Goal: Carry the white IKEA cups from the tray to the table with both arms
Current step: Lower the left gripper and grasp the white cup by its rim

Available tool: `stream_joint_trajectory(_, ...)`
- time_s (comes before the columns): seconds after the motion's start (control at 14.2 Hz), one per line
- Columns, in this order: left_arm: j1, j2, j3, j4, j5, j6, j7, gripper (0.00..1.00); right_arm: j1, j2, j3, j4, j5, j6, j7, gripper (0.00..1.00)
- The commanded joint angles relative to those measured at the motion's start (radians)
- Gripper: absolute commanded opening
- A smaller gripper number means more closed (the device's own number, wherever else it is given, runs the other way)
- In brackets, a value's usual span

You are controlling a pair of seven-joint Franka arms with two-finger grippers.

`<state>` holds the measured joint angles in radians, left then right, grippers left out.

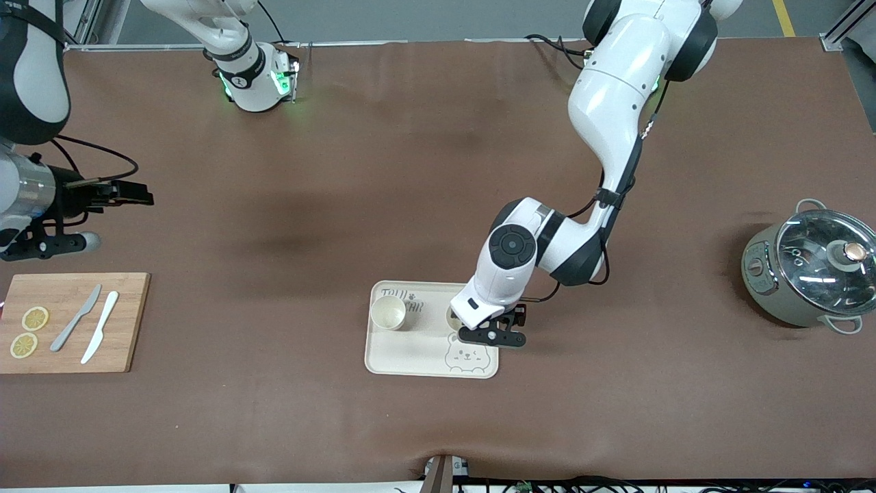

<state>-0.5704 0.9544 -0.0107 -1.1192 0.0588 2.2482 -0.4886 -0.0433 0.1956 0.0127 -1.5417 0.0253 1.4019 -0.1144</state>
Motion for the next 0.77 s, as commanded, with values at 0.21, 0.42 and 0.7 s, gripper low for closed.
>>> stream_joint_trajectory(0.21,-0.016,0.041,0.009,0.038,0.023,0.025,-0.016,1.00,0.019,0.050,0.003,-0.009,0.103,-0.001,0.310,1.00)
stream_joint_trajectory(0.42,-0.019,0.046,0.009,0.038,0.023,0.027,-0.016,1.00,0.045,0.074,0.003,-0.008,0.105,0.015,0.372,1.00)
stream_joint_trajectory(0.7,-0.020,0.047,0.008,0.033,0.021,0.033,-0.022,0.67,0.042,0.097,0.003,-0.006,0.157,0.020,0.409,1.00)
